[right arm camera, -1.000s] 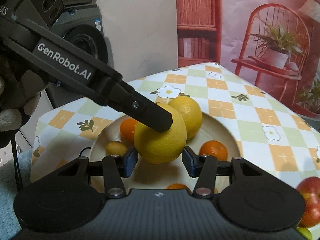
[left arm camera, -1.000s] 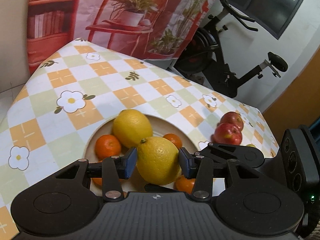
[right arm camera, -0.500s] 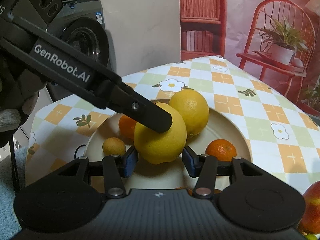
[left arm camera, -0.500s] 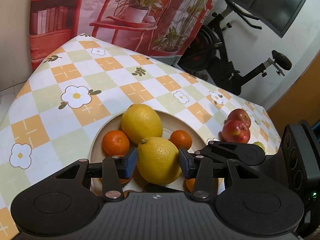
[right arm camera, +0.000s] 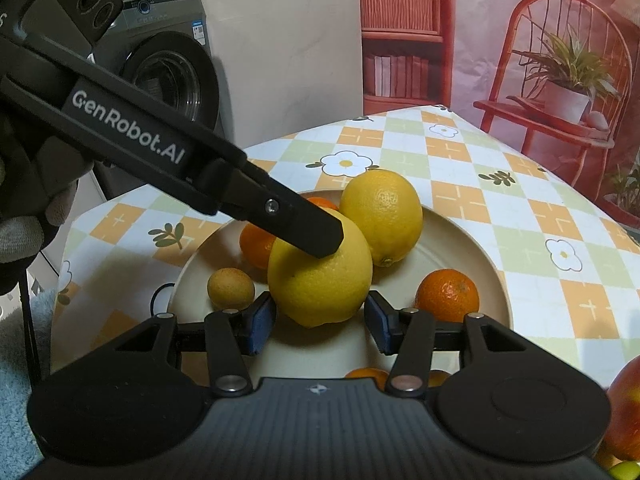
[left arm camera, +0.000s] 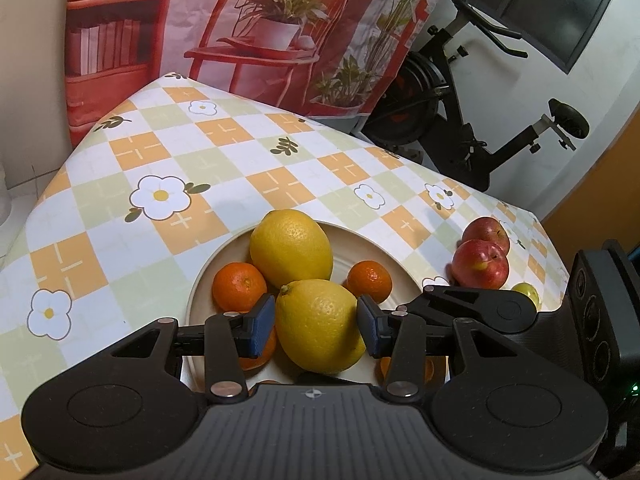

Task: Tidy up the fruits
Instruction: 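Lower the lemon into the beige plate and open both tools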

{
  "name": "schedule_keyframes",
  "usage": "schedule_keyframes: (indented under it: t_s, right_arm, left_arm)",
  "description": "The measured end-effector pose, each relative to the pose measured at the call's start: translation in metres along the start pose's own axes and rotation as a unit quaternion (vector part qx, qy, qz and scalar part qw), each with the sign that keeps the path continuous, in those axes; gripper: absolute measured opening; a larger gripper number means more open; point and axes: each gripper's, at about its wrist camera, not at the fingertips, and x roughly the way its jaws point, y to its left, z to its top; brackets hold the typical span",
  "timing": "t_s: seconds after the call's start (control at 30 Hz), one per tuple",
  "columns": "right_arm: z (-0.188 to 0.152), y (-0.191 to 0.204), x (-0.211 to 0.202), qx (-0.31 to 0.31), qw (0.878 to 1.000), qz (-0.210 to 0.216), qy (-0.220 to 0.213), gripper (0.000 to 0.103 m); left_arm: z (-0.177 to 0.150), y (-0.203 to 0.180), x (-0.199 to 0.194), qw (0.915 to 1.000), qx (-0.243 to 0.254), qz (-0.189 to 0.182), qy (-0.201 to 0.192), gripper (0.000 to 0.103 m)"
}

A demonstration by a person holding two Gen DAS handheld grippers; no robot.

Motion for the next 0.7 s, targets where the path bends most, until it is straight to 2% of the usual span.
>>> schedule_keyframes:
  t_s: [0.7]
  right_arm:
    - [-0.007,0.000,-0.025,0.012,1.000,-0.020,-0.004,0.052]
  left_arm:
    - [0.000,-0.022,-0.022,0.9979,0.011,0.058,-0.026,0.047]
